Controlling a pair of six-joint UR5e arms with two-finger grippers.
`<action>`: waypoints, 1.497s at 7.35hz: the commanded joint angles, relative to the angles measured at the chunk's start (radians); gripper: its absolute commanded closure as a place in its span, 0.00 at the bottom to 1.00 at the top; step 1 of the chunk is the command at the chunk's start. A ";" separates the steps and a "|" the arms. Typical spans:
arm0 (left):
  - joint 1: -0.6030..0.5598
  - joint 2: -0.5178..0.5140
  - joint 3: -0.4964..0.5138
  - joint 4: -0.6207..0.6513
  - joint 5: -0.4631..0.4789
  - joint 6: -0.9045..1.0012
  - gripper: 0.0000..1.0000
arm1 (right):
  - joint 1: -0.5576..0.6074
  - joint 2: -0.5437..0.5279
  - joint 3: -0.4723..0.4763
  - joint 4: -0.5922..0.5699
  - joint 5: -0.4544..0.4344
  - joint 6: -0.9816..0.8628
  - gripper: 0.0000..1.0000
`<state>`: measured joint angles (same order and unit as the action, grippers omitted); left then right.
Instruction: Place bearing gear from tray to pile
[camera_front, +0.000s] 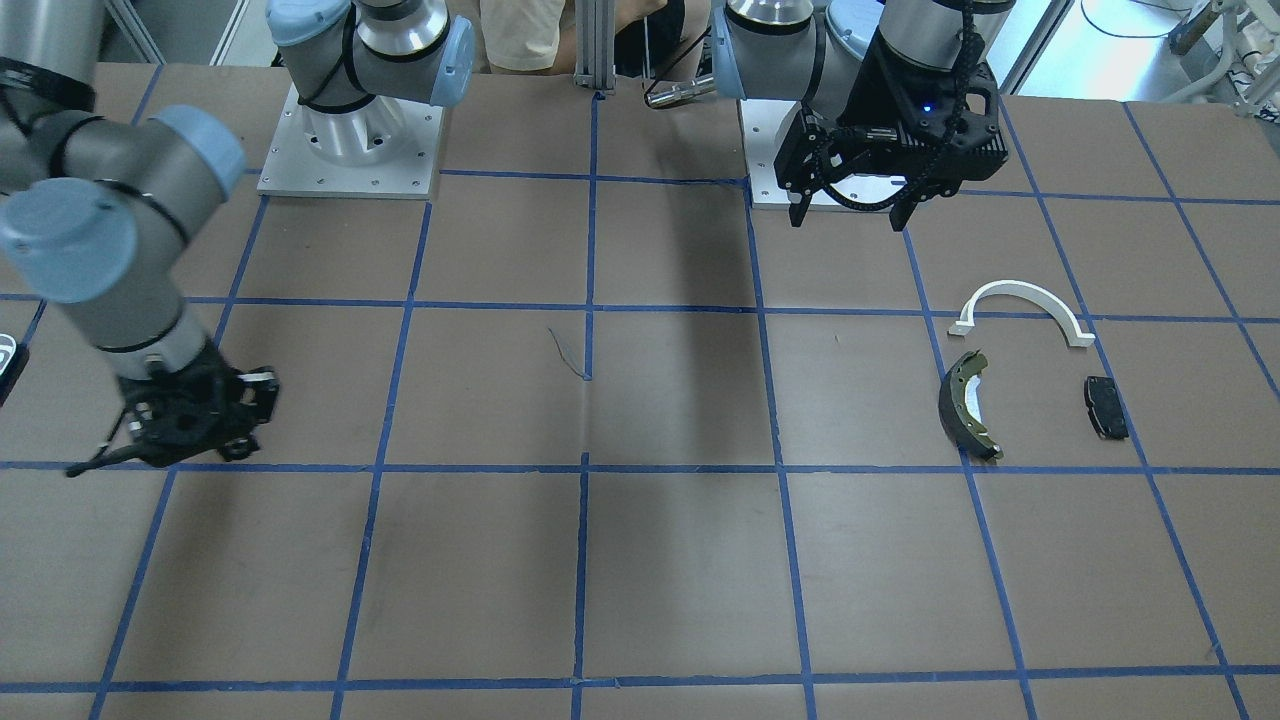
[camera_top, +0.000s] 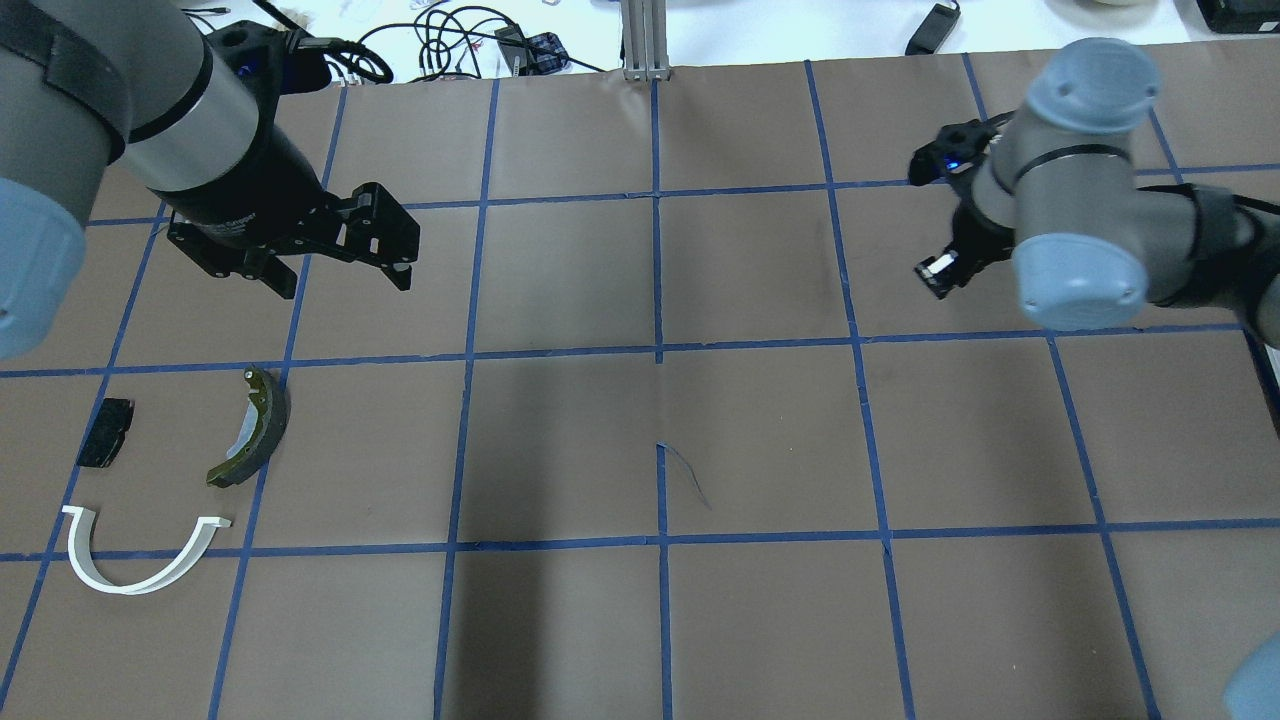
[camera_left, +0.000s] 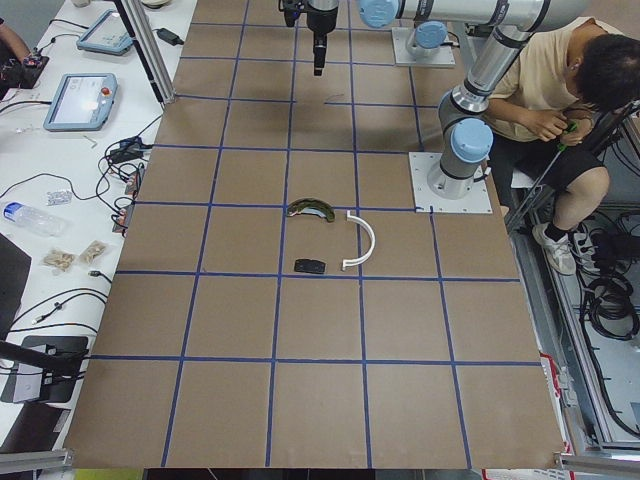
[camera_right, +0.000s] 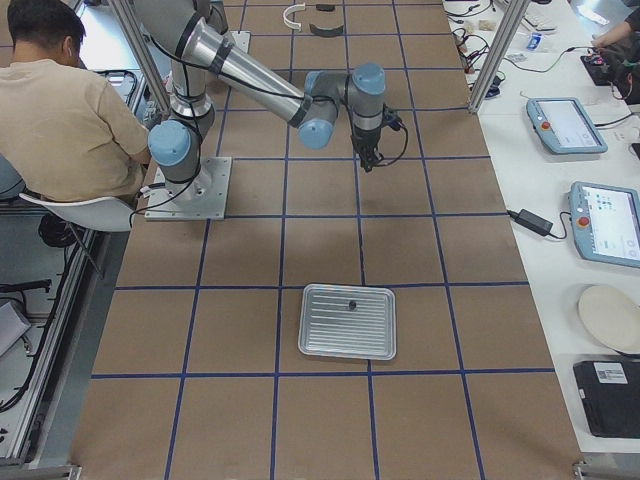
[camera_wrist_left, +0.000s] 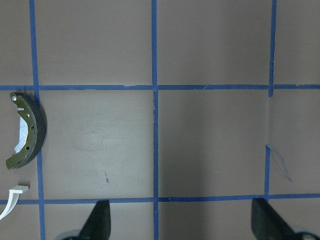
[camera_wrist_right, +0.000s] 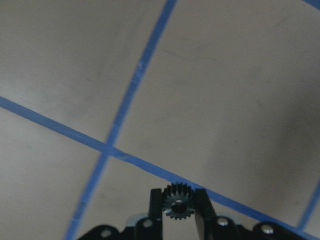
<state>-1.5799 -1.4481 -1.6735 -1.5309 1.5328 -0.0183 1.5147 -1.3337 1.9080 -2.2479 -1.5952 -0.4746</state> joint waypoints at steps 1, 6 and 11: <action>0.000 0.002 0.000 0.000 0.000 0.000 0.00 | 0.250 0.022 -0.007 -0.010 0.036 0.458 1.00; 0.001 -0.003 0.001 0.000 -0.006 0.001 0.00 | 0.574 0.238 -0.061 -0.214 0.055 0.949 0.88; -0.026 -0.067 -0.122 0.078 -0.017 -0.090 0.00 | 0.217 0.064 -0.102 0.078 0.047 0.420 0.00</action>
<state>-1.5941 -1.4876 -1.7478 -1.5023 1.5180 -0.0590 1.8702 -1.1867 1.8128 -2.3051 -1.5473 0.1739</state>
